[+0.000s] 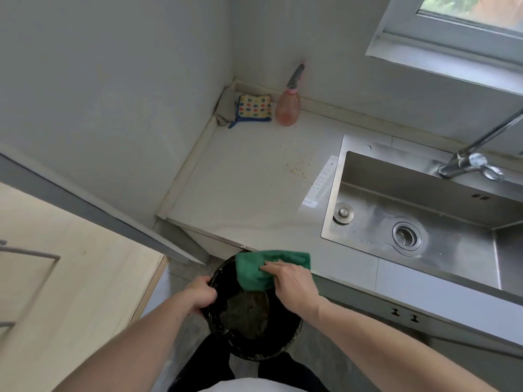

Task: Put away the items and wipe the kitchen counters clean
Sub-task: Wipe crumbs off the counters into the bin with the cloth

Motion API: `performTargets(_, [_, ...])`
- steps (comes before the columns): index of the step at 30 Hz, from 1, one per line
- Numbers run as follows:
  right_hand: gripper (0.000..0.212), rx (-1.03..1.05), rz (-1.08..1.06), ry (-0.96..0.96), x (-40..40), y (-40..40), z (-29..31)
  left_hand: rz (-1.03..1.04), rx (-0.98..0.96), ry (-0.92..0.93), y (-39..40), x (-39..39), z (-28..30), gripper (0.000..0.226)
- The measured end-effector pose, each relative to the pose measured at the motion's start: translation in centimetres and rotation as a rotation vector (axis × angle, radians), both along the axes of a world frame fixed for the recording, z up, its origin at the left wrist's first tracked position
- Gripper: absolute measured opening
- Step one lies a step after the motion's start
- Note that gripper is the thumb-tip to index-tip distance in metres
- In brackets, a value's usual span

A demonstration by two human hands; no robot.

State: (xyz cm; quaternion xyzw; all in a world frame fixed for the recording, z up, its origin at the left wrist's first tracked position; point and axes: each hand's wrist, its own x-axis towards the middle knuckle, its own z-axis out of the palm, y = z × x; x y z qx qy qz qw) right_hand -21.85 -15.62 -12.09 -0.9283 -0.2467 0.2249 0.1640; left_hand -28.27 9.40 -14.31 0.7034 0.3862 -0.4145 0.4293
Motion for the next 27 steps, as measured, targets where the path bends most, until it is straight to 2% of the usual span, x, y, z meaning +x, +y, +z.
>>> performTargets(6, [0.046,0.135,-0.282,-0.101,1.6,-0.9,3.0,-0.025,-0.005,0.013,0.5,0.2,1.0,0.057])
performTargets(10, [0.043,0.223,-0.424,-0.228,7.4,-2.8,5.8,-0.05,-0.008,0.021,0.5,0.6,1.6,0.057])
performTargets(15, [0.045,0.153,-0.561,-0.312,16.3,-4.3,5.9,-0.074,0.006,0.009,0.7,1.0,1.8,0.05])
performTargets(22, [0.055,0.04,-0.603,-0.283,25.3,-3.1,3.5,-0.126,0.002,-0.004,1.6,2.3,1.2,0.044])
performTargets(27, [0.058,-0.034,-0.476,-0.136,28.8,-0.9,0.1,-0.195,0.006,-0.002,2.7,3.5,0.1,0.045])
